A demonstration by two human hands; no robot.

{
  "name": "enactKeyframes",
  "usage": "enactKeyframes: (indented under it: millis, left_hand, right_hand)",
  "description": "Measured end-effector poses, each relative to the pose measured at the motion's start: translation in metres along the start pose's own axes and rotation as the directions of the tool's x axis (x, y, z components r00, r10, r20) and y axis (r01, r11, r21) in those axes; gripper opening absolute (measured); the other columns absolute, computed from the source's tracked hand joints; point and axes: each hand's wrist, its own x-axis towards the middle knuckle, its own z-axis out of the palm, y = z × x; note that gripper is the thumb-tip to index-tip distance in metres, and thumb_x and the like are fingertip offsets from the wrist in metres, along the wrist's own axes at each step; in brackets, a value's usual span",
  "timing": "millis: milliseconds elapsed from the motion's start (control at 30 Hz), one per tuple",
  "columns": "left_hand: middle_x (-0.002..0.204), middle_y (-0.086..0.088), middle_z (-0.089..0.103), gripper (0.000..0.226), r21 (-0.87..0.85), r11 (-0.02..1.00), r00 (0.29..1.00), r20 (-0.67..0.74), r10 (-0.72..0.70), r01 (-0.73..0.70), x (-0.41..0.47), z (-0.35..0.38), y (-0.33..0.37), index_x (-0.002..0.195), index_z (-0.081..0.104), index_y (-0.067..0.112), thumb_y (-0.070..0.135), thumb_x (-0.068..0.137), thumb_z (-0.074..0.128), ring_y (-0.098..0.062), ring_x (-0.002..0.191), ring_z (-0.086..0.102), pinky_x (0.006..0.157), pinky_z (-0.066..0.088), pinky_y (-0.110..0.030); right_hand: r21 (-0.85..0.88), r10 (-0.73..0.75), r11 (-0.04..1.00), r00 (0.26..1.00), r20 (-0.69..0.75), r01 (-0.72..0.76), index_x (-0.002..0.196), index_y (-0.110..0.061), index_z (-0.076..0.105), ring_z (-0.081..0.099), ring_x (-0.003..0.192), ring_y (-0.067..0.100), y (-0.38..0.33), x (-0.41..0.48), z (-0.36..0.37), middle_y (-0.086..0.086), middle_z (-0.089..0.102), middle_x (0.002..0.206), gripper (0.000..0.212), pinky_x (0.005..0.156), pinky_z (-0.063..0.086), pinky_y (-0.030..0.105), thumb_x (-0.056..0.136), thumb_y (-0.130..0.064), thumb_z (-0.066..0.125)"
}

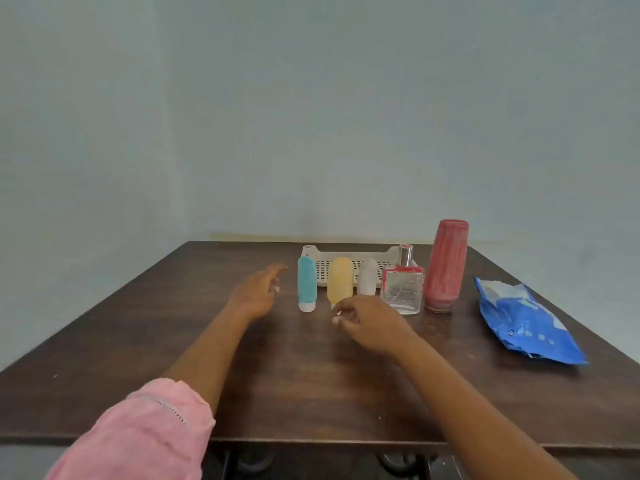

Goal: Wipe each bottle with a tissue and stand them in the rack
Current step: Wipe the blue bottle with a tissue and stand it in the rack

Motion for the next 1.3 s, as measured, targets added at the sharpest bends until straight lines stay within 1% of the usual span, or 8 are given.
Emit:
enactKeyframes:
  millis: [133, 300, 467, 600, 733, 967, 1133, 1300]
  left_hand:
    - [0.154, -0.005, 0.036, 0.063, 0.113, 0.994, 0.983, 0.184, -0.011, -0.01, 0.037, 0.018, 0.003, 0.152, 0.023, 0.03, 0.019, 0.098, 0.053, -0.026, 0.139, 0.038, 0.114, 0.033, -0.046]
    - [0.142, -0.006, 0.049, 0.05, 0.151, 0.988, 0.951, 0.308, -0.006, -0.042, 0.069, 0.043, 0.0, 0.144, 0.039, 0.022, 0.033, 0.098, 0.053, -0.022, 0.121, 0.053, 0.102, 0.046, -0.044]
    - [0.12, 0.0, 0.064, 0.041, 0.317, 0.947, 0.987, 0.159, -0.01, -0.042, 0.077, 0.051, 0.0, 0.13, 0.048, 0.026, 0.045, 0.095, 0.054, -0.014, 0.095, 0.062, 0.084, 0.056, -0.037]
    - [0.124, 0.002, 0.061, 0.049, 0.362, 0.932, 0.998, 0.029, -0.047, 0.033, 0.064, 0.038, -0.017, 0.131, 0.041, 0.031, 0.059, 0.091, 0.05, -0.017, 0.098, 0.061, 0.078, 0.052, -0.034]
    - [0.122, 0.001, 0.062, 0.053, 0.335, 0.928, 0.986, -0.023, -0.167, 0.165, 0.045, 0.009, -0.052, 0.125, 0.043, 0.031, 0.066, 0.086, 0.052, -0.019, 0.1, 0.06, 0.082, 0.053, -0.04]
    - [0.132, -0.006, 0.057, 0.067, 0.159, 0.871, 0.885, -0.12, -0.45, 0.464, -0.01, -0.06, -0.129, 0.126, 0.044, 0.02, 0.074, 0.086, 0.04, -0.028, 0.114, 0.057, 0.094, 0.047, -0.047]
    - [0.131, -0.011, 0.055, 0.034, 0.101, 0.795, 0.794, -0.212, -0.57, 0.598, -0.048, -0.088, -0.162, 0.118, 0.045, 0.018, 0.042, 0.095, 0.049, -0.032, 0.115, 0.055, 0.097, 0.045, -0.047]
    - [0.124, -0.016, 0.053, 0.02, -0.029, 0.763, 0.732, -0.26, -0.63, 0.646, -0.081, -0.11, -0.177, 0.109, 0.046, 0.015, 0.029, 0.094, 0.047, -0.036, 0.111, 0.053, 0.096, 0.044, -0.047]
  right_hand:
    - [-0.024, -0.029, 0.999, 0.999, 0.026, 0.03, 0.112, -0.028, 0.063, 0.057, 0.098, 0.011, 0.005, 0.023, 0.002, -0.006, 0.064, 0.113, 0.028, 0.086, 0.049, 0.031, 0.089, -0.042, 0.053]
    - [-0.003, -0.069, 0.998, 0.996, 0.049, 0.069, 0.113, -0.03, 0.063, 0.057, 0.093, 0.008, 0.013, 0.036, 0.002, -0.009, 0.063, 0.114, 0.03, 0.086, 0.051, 0.034, 0.089, -0.044, 0.052]
    - [0.036, -0.091, 0.995, 0.994, 0.067, 0.089, 0.114, -0.03, 0.062, 0.057, 0.093, 0.006, 0.012, 0.035, 0.002, -0.01, 0.063, 0.114, 0.03, 0.086, 0.051, 0.035, 0.089, -0.044, 0.052]
    - [0.054, -0.118, 0.992, 0.99, 0.075, 0.114, 0.114, -0.031, 0.062, 0.057, 0.094, 0.004, 0.004, 0.033, 0.004, -0.012, 0.062, 0.115, 0.028, 0.085, 0.051, 0.034, 0.089, -0.042, 0.052]
    - [0.109, -0.153, 0.984, 0.984, 0.091, 0.143, 0.113, -0.03, 0.063, 0.055, 0.096, 0.002, -0.009, 0.032, 0.008, -0.009, 0.063, 0.116, 0.027, 0.085, 0.048, 0.025, 0.089, -0.039, 0.055]
    - [0.168, -0.196, 0.97, 0.976, 0.098, 0.177, 0.113, -0.027, 0.063, 0.057, 0.095, 0.002, -0.041, 0.03, 0.025, -0.012, 0.065, 0.107, 0.029, 0.091, 0.049, 0.03, 0.089, -0.04, 0.056]
    - [0.168, -0.224, 0.964, 0.969, 0.103, 0.205, 0.126, -0.024, 0.055, 0.054, 0.107, 0.006, -0.071, 0.033, 0.047, -0.006, 0.059, 0.122, 0.039, 0.098, 0.045, 0.032, 0.09, -0.039, 0.055]
    - [0.073, -0.242, 0.97, 0.959, 0.15, 0.233, 0.145, -0.023, 0.029, 0.028, 0.138, 0.016, -0.094, 0.035, 0.068, -0.001, 0.029, 0.151, 0.061, 0.114, 0.024, 0.035, 0.092, -0.038, 0.054]
